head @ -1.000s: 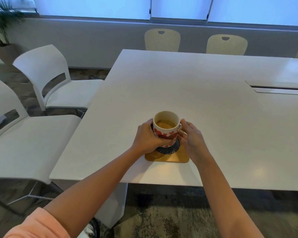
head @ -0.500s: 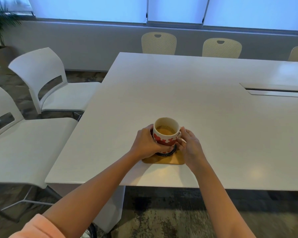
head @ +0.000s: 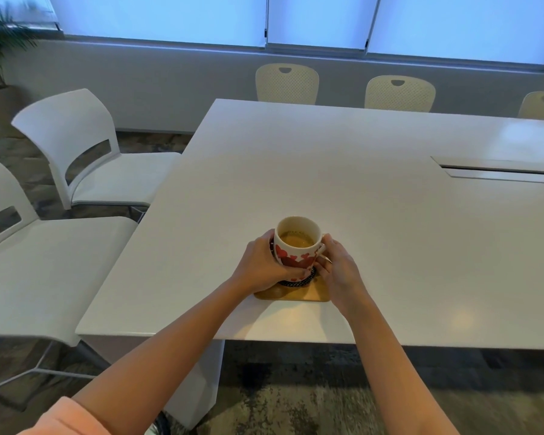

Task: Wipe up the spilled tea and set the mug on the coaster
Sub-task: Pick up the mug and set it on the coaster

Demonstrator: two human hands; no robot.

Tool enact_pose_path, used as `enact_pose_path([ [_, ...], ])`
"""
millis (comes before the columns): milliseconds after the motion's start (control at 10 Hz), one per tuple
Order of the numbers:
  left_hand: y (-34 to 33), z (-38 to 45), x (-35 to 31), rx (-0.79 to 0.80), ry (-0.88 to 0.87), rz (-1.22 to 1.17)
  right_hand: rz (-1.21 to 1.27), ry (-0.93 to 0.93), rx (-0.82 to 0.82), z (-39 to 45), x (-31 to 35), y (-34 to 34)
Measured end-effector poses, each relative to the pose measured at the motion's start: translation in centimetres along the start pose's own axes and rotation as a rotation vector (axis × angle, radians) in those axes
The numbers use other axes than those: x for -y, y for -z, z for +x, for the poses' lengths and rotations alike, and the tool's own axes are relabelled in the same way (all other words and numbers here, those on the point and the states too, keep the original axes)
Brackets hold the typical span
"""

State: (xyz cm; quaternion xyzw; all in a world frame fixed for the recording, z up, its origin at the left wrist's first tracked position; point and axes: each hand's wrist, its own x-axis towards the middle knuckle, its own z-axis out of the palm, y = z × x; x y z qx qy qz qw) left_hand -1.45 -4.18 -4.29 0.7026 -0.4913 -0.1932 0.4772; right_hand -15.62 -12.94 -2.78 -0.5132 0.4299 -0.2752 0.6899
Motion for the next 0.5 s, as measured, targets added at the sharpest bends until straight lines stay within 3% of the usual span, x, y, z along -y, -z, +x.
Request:
enact_pose_path([
  [300,0.4,-0.4,0.0,0.044,0.024,-0.015,-0.071,0.112,-0.027,0.3,-0.8,0.2],
  [500,2.2,0.1,0.5,0.22,0.046,-0.131,-0.285,0.225,-0.064,0.6,-0.9,0.7],
])
